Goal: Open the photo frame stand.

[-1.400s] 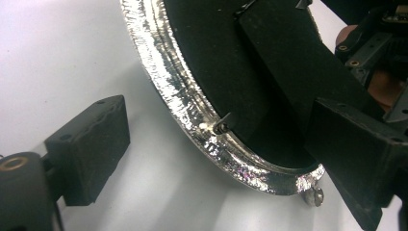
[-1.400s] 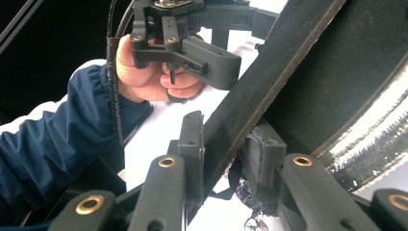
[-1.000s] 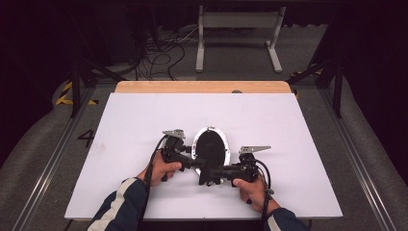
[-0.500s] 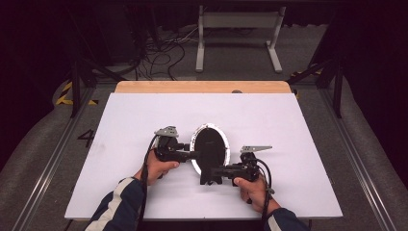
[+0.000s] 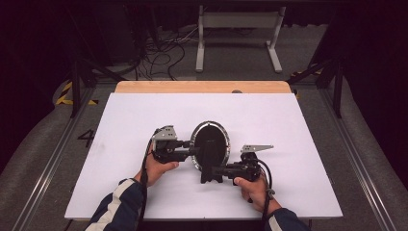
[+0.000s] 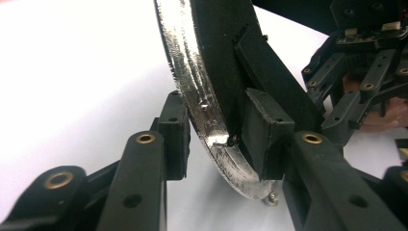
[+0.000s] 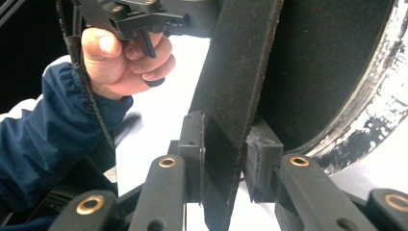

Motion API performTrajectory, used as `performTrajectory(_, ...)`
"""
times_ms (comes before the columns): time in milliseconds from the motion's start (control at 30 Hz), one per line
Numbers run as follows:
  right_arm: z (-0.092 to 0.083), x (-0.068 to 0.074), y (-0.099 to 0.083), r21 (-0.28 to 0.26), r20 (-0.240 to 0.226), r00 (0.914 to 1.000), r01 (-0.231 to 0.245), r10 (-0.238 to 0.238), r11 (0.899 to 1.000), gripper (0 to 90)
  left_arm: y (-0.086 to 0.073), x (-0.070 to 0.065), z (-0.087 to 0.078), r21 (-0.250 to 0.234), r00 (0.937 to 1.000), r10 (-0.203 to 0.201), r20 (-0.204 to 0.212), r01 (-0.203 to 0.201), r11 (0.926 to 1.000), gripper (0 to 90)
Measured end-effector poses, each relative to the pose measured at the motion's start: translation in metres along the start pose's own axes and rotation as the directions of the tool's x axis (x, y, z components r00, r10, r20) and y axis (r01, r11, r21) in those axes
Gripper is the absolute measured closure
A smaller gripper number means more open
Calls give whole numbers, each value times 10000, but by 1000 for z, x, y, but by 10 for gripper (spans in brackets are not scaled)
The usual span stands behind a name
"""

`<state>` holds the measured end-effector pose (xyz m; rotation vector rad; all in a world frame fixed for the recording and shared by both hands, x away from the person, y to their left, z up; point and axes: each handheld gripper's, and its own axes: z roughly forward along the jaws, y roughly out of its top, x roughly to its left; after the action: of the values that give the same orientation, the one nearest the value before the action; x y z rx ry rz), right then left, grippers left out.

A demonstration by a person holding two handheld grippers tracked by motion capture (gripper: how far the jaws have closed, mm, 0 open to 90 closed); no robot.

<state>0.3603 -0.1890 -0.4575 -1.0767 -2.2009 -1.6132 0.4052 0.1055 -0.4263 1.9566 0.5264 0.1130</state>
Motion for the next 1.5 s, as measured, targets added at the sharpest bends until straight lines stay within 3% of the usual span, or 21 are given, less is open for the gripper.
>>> performTrajectory(133,-1,1,1,-15,90,9999,79,-78,10000,732,1,-5,-1,-126,9985,465,-299,-469,9988,646)
performTrajectory(300,-1,8,2,92,498,9973,535,-539,9985,741,0,-8,-5,-788,9972,622,-417,-653,9947,695)
performTrajectory(333,-1,8,2,92,498,9973,535,-539,9985,741,0,-7,-6,-852,9976,626,-284,-648,9943,695)
performTrajectory(367,0,9,2,250,675,9955,646,-661,9976,747,-3,-4,-7,-985,9986,424,305,-392,9944,720)
performTrajectory(567,2,12,0,339,838,9930,810,-836,9961,756,-4,-5,-6,-762,9965,376,741,-319,9966,631)
performTrajectory(767,1,12,-1,375,925,9912,918,-949,9951,754,-6,-3,-5,-633,9911,292,1296,-212,9978,615)
performTrajectory(933,3,14,-1,452,1039,9876,1135,-1177,9925,755,-8,1,-4,-491,9855,-53,1695,138,9987,620)
performTrajectory(1067,3,16,-1,429,1170,9849,1234,-1277,9914,754,-10,-1,1,-167,9866,-264,1612,295,9994,618)
performTrajectory(1367,3,16,-1,419,1246,9827,1325,-1367,9903,752,-11,-4,8,495,9900,38,1407,-108,9987,607)
performTrajectory(1400,3,16,-1,418,1273,9822,1338,-1381,9901,751,-12,-6,10,723,9917,86,1287,-180,9972,612)
performTrajectory(1433,3,16,-1,410,1277,9822,1335,-1377,9902,751,-14,-11,14,959,9963,530,669,-593,9936,628)
performTrajectory(1500,3,16,-1,426,1282,9820,1344,-1388,9900,750,-15,-13,17,968,9962,714,499,-759,9924,687)
